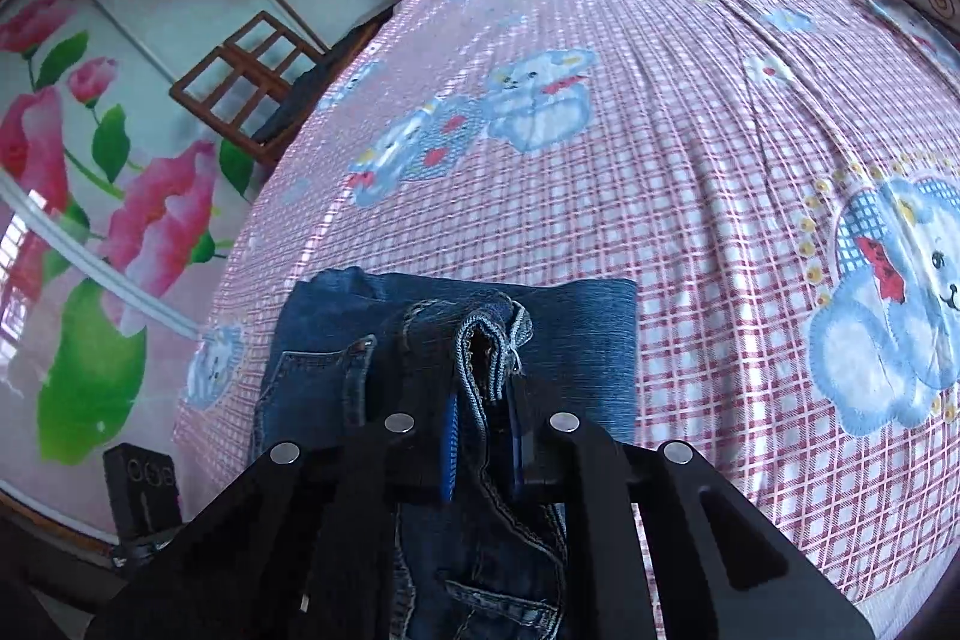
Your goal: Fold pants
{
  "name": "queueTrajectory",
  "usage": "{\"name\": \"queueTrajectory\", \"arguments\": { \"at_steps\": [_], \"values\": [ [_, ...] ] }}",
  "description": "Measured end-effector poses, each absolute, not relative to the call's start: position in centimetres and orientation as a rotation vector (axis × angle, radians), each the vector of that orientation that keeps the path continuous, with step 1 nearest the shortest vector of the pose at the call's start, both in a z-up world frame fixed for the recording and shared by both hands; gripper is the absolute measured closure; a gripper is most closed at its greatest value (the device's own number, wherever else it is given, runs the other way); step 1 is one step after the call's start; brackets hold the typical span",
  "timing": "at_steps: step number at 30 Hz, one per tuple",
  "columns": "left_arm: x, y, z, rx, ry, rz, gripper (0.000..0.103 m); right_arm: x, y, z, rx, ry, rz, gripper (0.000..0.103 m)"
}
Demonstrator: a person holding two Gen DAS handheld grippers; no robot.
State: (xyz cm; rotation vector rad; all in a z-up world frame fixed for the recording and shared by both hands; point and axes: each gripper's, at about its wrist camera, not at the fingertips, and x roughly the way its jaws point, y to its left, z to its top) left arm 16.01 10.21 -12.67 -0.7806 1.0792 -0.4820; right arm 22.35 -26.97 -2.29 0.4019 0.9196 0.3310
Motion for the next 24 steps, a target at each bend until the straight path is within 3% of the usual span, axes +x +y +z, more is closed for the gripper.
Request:
{"name": "queueTrajectory", "arguments": {
  "at_steps": [3, 6, 10, 13, 17, 21, 24],
  "values": [
    [16.0, 10.4, -12.8, -0.82, 1.061, -0.473, 0.077, 21.3, -28.7, -1.5, 0.597, 0.822, 0.431, 0.093],
    [15.8, 10.1, -12.5, -0.787, 1.057, -0.465, 0.074, 23.3, -31.3, -6.9, 0.627, 0.992, 0.267, 0.093],
    [16.1, 9.7, -8.8, -0.556, 1.002, -0.354, 0.058, 23.0, -31.4, -7.9, 0.628, 0.982, 0.265, 0.092],
    [18.4, 10.5, -5.8, -0.521, 0.906, -0.336, 0.039, 23.3, -31.1, -7.9, 0.603, 0.995, 0.258, 0.092],
    [25.3, 10.3, -4.8, -0.558, 0.934, -0.395, 0.036, 23.4, -31.1, -7.9, 0.626, 0.996, 0.246, 0.093],
    [30.4, 9.4, -7.3, -0.682, 1.061, -0.393, 0.038, 23.5, -31.1, -8.1, 0.643, 0.998, 0.243, 0.092],
    [31.7, 9.2, -8.7, -0.724, 1.097, -0.388, 0.047, 23.7, -31.1, -8.2, 0.638, 1.001, 0.246, 0.092]
  ]
}}
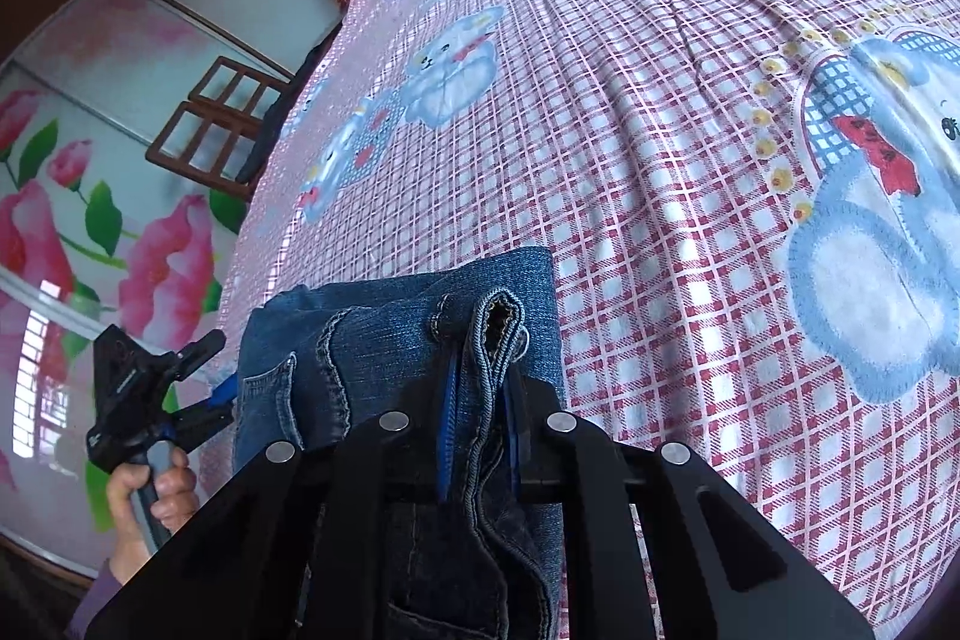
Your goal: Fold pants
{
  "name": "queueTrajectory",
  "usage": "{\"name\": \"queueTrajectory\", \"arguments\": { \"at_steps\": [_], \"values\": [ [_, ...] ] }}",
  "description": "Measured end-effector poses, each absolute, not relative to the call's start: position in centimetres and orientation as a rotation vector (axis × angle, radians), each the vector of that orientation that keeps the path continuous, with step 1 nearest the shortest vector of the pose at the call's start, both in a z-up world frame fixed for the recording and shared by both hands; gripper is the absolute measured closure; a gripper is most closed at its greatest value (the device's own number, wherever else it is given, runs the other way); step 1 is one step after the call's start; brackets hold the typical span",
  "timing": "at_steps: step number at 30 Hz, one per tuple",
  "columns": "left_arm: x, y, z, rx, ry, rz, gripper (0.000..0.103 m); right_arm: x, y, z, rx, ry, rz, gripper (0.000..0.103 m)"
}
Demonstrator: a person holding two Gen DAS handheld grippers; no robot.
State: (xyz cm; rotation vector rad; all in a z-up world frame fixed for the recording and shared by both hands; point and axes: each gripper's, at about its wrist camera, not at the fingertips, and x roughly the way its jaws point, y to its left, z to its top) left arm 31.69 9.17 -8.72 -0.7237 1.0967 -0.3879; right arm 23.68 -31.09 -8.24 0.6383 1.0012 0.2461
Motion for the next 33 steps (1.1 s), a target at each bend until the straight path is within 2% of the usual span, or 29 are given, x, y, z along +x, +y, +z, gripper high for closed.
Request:
{"name": "queueTrajectory", "arguments": {
  "at_steps": [4, 8, 10, 13, 15, 17, 21, 22, 23, 24, 25, 26, 29, 33],
  "values": [
    [31.7, 8.1, -10.0, -0.717, 1.123, -0.386, 0.052, 23.9, -31.2, -8.6, 0.658, 0.996, 0.252, 0.092],
    [31.8, 8.4, -10.9, -0.798, 1.135, -0.374, 0.079, 23.8, -31.3, -8.9, 0.667, 0.989, 0.253, 0.092],
    [31.1, 8.0, -10.0, -0.754, 1.1, -0.364, 0.086, 23.7, -31.1, -8.3, 0.639, 0.988, 0.245, 0.092],
    [30.4, 8.7, -8.6, -0.785, 1.004, -0.387, 0.089, 23.3, -30.4, -6.1, 0.576, 0.935, 0.256, 0.092],
    [30.9, 9.7, -10.2, -0.817, 1.035, -0.346, 0.089, 23.9, -30.0, -5.9, 0.565, 0.949, 0.263, 0.092],
    [31.6, 10.2, -12.2, -0.831, 1.067, -0.332, 0.088, 25.0, -30.4, -7.8, 0.574, 1.004, 0.233, 0.092],
    [31.7, 9.2, -11.2, -0.696, 1.068, -0.325, 0.082, 25.0, -30.9, -9.1, 0.633, 0.99, 0.232, 0.092],
    [31.9, 9.5, -11.1, -0.702, 1.081, -0.327, 0.079, 24.9, -31.0, -9.0, 0.639, 0.994, 0.239, 0.09],
    [31.7, 10.0, -10.8, -0.709, 1.09, -0.313, 0.071, 24.8, -31.5, -8.8, 0.675, 0.999, 0.25, 0.087],
    [31.0, 10.4, -9.9, -0.691, 1.079, -0.253, 0.065, 24.5, -32.2, -8.5, 0.728, 0.996, 0.255, 0.081],
    [30.3, 10.9, -8.9, -0.654, 1.052, -0.187, 0.055, 23.9, -32.8, -8.1, 0.767, 0.986, 0.262, 0.072],
    [29.4, 11.3, -7.8, -0.626, 1.009, -0.16, 0.052, 23.1, -33.1, -7.6, 0.78, 0.975, 0.278, 0.069],
    [26.9, 10.9, -5.2, -0.589, 0.949, -0.228, 0.05, 20.2, -33.2, -6.9, 0.771, 0.997, 0.303, 0.068],
    [22.6, 6.7, -3.7, -0.452, 0.964, -0.388, 0.047, 15.5, -32.8, -7.2, 0.802, 1.019, 0.324, 0.068]
  ]
}}
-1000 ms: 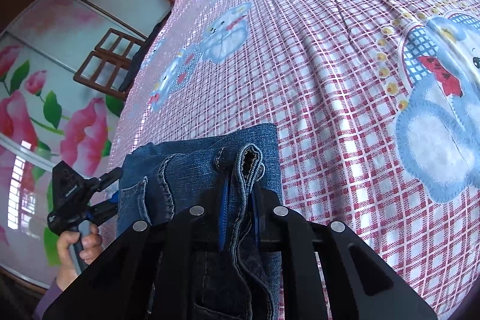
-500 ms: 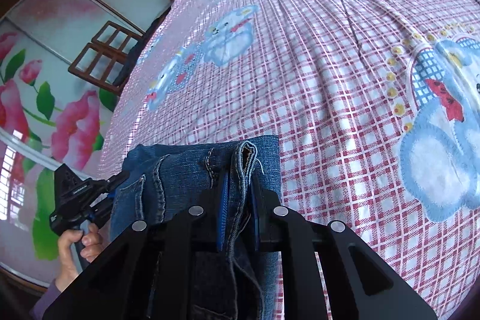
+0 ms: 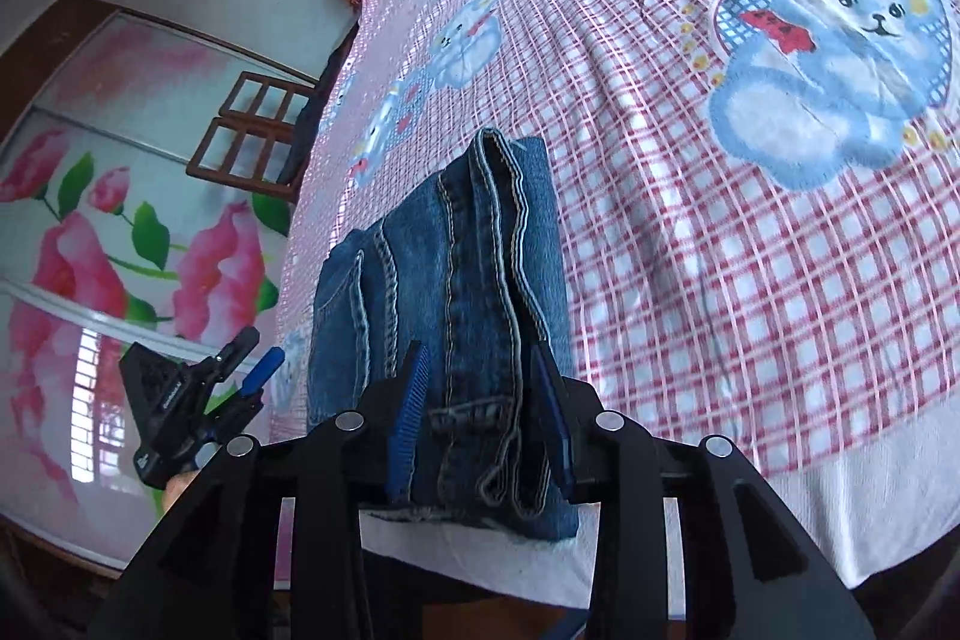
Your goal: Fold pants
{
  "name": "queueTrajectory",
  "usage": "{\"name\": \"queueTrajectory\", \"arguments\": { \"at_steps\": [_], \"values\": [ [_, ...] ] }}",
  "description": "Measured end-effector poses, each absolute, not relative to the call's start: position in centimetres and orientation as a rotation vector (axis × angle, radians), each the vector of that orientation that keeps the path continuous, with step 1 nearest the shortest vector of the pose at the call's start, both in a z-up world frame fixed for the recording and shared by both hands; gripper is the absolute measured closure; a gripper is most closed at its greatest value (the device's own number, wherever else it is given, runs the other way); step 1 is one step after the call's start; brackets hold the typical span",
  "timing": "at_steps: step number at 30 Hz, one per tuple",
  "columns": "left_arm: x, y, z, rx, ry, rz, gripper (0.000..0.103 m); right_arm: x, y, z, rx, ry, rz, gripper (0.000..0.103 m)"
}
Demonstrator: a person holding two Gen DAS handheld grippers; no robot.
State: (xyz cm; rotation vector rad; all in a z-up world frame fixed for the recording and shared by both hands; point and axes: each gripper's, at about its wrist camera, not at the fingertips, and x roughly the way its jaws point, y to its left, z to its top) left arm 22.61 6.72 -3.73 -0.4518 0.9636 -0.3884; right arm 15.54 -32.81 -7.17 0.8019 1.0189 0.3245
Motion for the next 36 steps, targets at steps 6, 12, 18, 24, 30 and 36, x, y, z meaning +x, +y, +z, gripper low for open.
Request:
{"name": "queueTrajectory", "arguments": {
  "at_steps": [6, 12, 18, 24, 30, 36],
  "values": [
    [20.0, 3.4, -6.3, -0.315, 1.033, -0.418, 0.047, 13.5, -31.4, -7.9, 0.748, 1.056, 0.311, 0.068],
    [20.4, 4.3, -6.8, -0.357, 1.043, -0.438, 0.047, 14.2, -28.0, -7.6, 0.563, 1.102, 0.38, 0.092],
    [19.9, 4.5, -7.1, -0.388, 1.045, -0.49, 0.048, 13.4, -29.3, -8.6, 0.537, 1.144, 0.369, 0.095],
    [21.3, 3.8, -5.7, -0.349, 1.066, -0.442, 0.046, 13.3, -29.5, -9.7, 0.574, 1.136, 0.342, 0.096],
    [26.2, 1.9, -3.7, -0.339, 1.018, -0.468, 0.045, 13.7, -29.7, -9.9, 0.585, 1.147, 0.345, 0.096],
    [30.4, 1.0, -6.6, -0.242, 1.097, -0.386, 0.048, 14.2, -29.6, -10.0, 0.59, 1.147, 0.34, 0.096]
  ]
}}
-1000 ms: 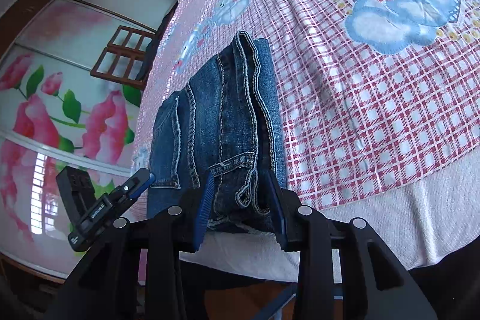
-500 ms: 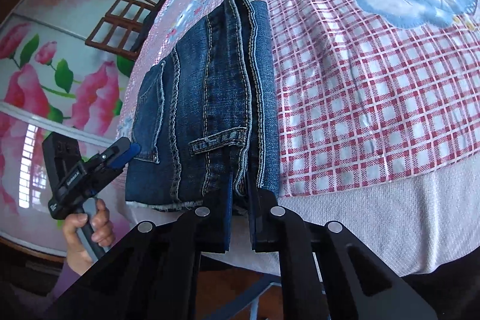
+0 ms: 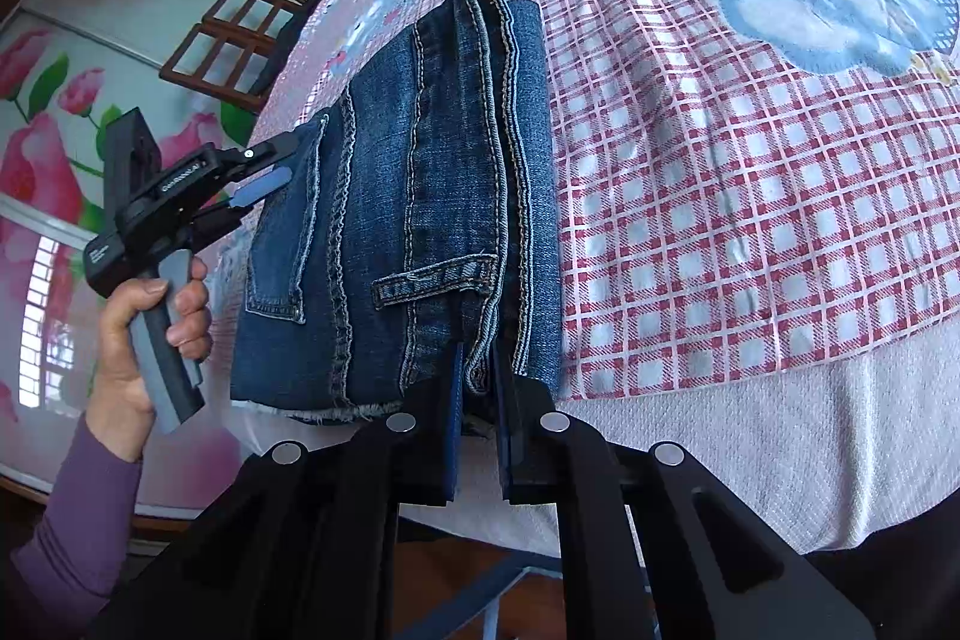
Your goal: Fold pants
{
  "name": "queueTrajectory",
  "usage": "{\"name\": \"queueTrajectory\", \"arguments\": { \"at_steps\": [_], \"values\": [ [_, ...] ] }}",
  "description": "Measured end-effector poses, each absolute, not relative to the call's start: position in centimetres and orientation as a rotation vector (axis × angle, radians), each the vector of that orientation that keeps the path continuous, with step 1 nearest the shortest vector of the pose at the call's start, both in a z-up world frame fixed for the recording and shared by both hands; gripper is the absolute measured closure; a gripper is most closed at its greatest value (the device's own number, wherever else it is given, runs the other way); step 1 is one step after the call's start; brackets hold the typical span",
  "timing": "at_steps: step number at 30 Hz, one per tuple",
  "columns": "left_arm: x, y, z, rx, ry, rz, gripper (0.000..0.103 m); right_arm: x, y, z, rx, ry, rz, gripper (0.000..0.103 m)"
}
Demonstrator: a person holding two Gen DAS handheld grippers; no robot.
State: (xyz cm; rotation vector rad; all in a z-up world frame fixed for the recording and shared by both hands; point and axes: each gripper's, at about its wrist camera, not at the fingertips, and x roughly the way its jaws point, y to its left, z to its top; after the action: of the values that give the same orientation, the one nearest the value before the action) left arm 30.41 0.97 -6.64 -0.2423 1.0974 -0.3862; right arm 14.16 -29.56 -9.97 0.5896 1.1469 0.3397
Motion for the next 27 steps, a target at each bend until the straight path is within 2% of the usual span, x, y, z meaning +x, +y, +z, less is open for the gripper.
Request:
{"name": "queueTrajectory", "arguments": {
  "at_steps": [4, 7, 13, 23, 27],
  "values": [
    [28.9, 0.8, -5.5, -0.216, 1.08, -0.346, 0.048, 14.0, -29.2, -10.0, 0.577, 1.15, 0.335, 0.096],
    [25.1, 1.9, -4.6, -0.317, 1.066, -0.404, 0.039, 14.1, -29.2, -10.1, 0.58, 1.153, 0.339, 0.096],
    [17.9, 3.9, -6.2, -0.367, 1.057, -0.46, 0.038, 14.5, -28.3, -9.5, 0.508, 1.174, 0.319, 0.096],
    [15.3, 4.5, -5.5, -0.364, 1.025, -0.421, 0.037, 14.8, -26.2, -8.6, 0.362, 1.163, 0.276, 0.096],
    [14.1, 4.9, -6.7, -0.338, 1.011, -0.423, 0.037, 14.6, -24.9, -8.3, 0.295, 1.136, 0.264, 0.096]
  ]
}}
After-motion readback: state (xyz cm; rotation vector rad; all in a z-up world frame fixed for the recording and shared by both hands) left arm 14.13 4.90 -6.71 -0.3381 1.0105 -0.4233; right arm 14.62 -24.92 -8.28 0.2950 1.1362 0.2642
